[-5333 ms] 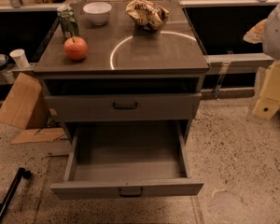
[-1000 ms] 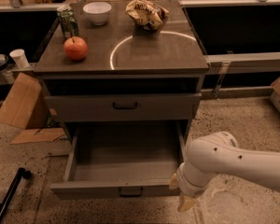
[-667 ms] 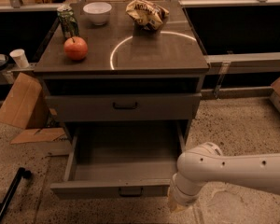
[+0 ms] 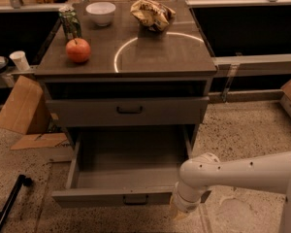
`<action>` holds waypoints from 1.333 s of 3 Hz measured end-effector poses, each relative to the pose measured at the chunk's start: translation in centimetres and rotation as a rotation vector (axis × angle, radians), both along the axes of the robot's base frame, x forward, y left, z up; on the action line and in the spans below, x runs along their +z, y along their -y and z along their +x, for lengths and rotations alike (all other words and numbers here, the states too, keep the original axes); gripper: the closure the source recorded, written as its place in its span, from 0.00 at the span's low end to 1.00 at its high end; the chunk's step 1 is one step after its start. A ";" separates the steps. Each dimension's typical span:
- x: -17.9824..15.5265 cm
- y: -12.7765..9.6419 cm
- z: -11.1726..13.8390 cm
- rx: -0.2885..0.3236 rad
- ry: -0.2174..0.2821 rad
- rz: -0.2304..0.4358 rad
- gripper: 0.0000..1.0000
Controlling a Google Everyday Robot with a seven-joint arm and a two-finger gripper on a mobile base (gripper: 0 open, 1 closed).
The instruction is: Close middle drawer
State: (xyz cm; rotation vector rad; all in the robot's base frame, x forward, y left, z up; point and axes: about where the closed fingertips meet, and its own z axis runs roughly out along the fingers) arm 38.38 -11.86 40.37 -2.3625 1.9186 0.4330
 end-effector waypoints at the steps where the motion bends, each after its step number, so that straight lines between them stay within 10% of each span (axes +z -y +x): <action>1: -0.8 -0.4 2.5 -0.043 0.012 0.046 0.96; 4: -0.8 -0.4 2.5 -0.043 0.012 0.046 0.19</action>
Offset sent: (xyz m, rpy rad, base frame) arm 0.0184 0.0025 -0.0074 0.0370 -0.0070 -0.0352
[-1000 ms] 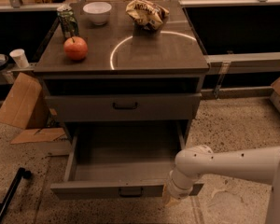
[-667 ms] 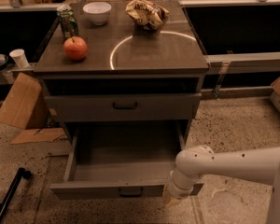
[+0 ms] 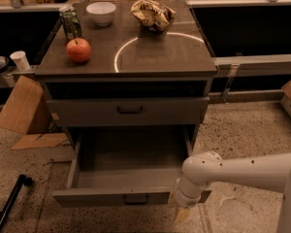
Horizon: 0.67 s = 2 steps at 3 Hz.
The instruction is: Close middle drawer
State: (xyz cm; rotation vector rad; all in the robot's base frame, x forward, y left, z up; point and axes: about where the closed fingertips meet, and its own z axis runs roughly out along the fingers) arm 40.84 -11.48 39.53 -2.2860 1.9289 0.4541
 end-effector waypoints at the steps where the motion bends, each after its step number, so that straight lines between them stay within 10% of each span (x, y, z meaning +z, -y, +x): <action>1: 0.0 0.0 0.0 0.000 0.000 0.000 0.00; 2: 0.0 0.0 0.0 0.000 0.000 0.000 0.00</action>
Offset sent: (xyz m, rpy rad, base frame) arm 0.0000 0.0000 0.0000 0.0000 0.0000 0.0000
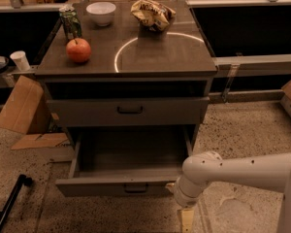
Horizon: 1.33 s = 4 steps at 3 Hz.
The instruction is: Close middle drawer
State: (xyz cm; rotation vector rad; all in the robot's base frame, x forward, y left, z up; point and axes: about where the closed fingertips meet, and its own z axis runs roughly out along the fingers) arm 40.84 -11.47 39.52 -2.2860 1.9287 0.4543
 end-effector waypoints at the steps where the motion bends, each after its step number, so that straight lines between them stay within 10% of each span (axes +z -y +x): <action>1: -0.2 -0.1 1.4 0.000 0.015 0.030 0.03; 4: -0.7 0.7 10.7 -0.095 0.152 0.095 0.72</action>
Offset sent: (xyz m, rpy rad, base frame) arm 0.0774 0.0000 0.0039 0.0935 -0.1203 -0.0567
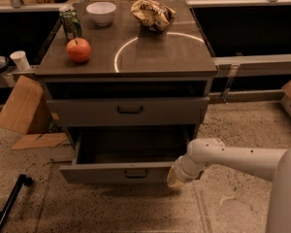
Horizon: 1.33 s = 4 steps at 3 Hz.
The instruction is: Close middle drawer
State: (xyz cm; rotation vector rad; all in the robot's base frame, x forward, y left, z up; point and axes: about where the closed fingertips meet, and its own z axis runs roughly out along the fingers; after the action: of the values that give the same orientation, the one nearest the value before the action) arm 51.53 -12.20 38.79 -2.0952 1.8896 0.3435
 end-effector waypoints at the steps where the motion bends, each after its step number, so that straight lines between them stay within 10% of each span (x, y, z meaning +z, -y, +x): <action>1: -0.8 0.1 2.1 -0.025 0.012 -0.004 0.94; 3: -1.4 0.1 3.8 -0.045 0.019 -0.014 1.00; 4: -1.2 0.1 5.8 -0.062 0.035 -0.006 0.84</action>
Offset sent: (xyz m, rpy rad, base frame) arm 0.0769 -0.0028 -0.0194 -0.0279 -0.0475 -0.0819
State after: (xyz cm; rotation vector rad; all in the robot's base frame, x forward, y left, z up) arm 57.30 -12.27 37.63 -2.0276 1.9332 0.2849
